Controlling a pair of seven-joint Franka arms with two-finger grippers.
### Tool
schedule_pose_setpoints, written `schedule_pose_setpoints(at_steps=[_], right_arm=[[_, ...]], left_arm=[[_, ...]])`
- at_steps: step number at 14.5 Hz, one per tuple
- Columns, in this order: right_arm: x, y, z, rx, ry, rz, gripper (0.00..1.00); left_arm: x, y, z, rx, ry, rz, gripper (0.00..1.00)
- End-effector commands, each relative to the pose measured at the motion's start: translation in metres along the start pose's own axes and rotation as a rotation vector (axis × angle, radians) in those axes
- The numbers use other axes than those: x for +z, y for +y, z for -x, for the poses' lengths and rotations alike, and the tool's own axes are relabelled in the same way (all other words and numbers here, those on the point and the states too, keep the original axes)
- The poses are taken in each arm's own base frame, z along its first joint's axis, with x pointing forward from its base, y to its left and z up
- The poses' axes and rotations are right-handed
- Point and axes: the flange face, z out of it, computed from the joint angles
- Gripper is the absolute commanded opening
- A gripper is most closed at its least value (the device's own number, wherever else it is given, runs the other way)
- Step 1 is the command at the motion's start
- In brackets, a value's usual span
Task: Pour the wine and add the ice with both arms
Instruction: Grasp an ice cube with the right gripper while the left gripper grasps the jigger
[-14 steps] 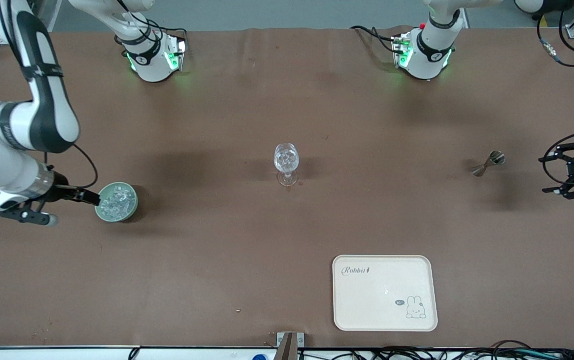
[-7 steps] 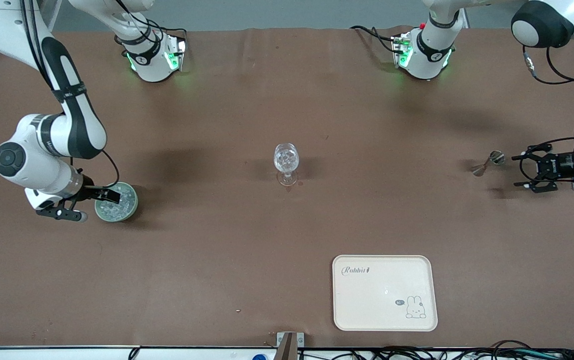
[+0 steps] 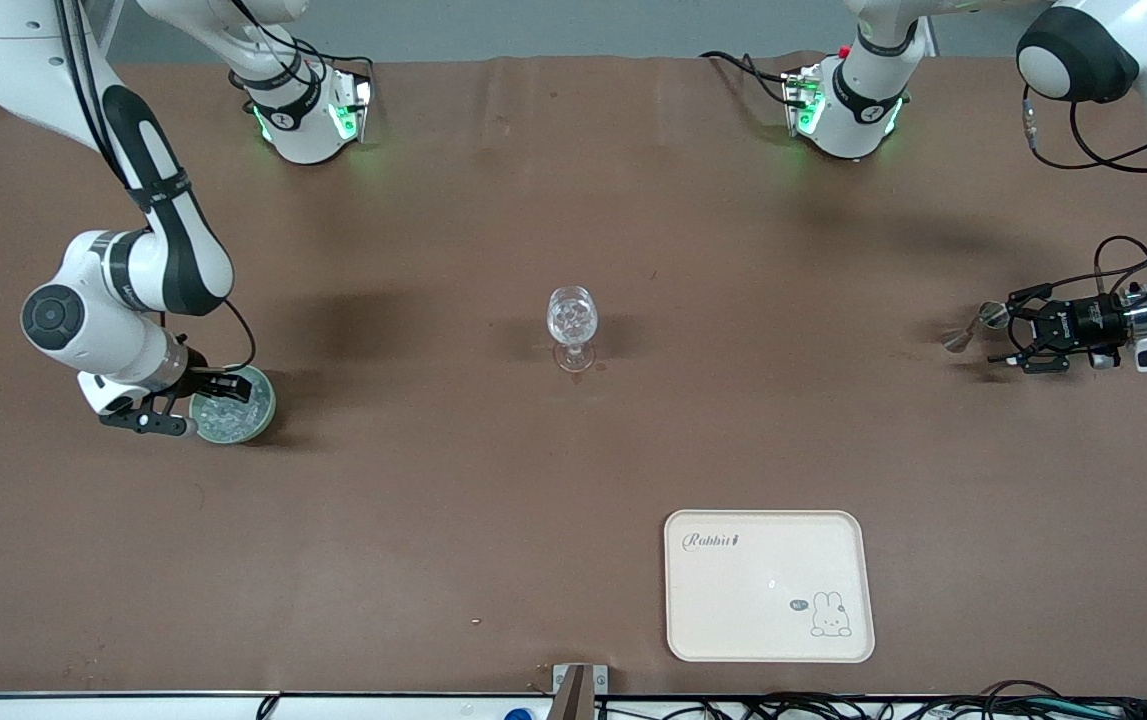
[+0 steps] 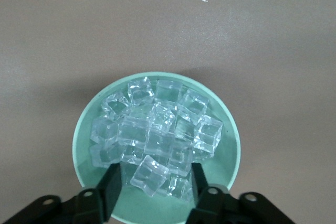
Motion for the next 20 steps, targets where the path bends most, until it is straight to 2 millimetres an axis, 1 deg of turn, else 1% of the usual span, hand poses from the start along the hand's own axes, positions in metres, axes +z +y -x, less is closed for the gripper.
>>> schedule_pose_setpoints(at_steps=[1,6,7,8,9,10,11,15,16,17,18,19,20], right_arm=[[0.008,-0.001,0.003,-0.008,0.007,-0.008,0.58],[0.014,-0.004,0.001,-0.010,0.018,-0.010,0.55],[0.014,-0.004,0.001,-0.010,0.018,-0.010,0.54],[0.014,-0.005,0.001,-0.008,0.016,-0.010,0.52],[0.014,-0.005,0.002,-0.008,0.013,-0.010,0.52],[0.014,-0.005,0.002,-0.010,0.012,-0.010,0.51],[0.015,-0.005,0.002,-0.010,0.009,-0.010,0.51],[0.015,-0.005,0.003,-0.010,0.007,-0.009,0.45],[0.015,-0.005,0.003,-0.010,0.005,-0.010,0.44],[0.015,-0.005,0.003,-0.010,0.005,-0.009,0.43],[0.015,-0.005,0.003,-0.010,0.005,-0.009,0.43],[0.015,-0.005,0.003,-0.008,0.005,-0.010,0.41],[0.015,-0.005,0.003,-0.008,0.004,-0.010,0.41]], left_arm=[[0.005,-0.008,0.006,-0.007,-0.048,0.038,0.70],[0.009,-0.017,0.001,-0.015,-0.071,0.040,0.69],[0.009,-0.017,0.001,-0.017,-0.071,0.040,0.66],[0.005,-0.019,0.000,-0.015,-0.072,0.046,0.45],[-0.001,-0.019,0.001,-0.014,-0.093,0.061,0.45],[0.002,-0.014,0.008,-0.010,-0.112,0.068,0.41],[0.003,-0.012,0.011,-0.005,-0.112,0.067,0.37],[-0.007,-0.012,0.012,0.008,-0.102,0.080,0.31],[-0.007,-0.011,0.013,0.010,-0.099,0.080,0.25],[-0.013,-0.010,0.012,0.014,-0.099,0.092,0.21],[-0.013,-0.010,0.014,0.015,-0.109,0.089,0.14],[-0.012,-0.007,0.016,0.016,-0.110,0.086,0.09],[-0.013,-0.004,0.018,0.020,-0.108,0.086,0.07]])
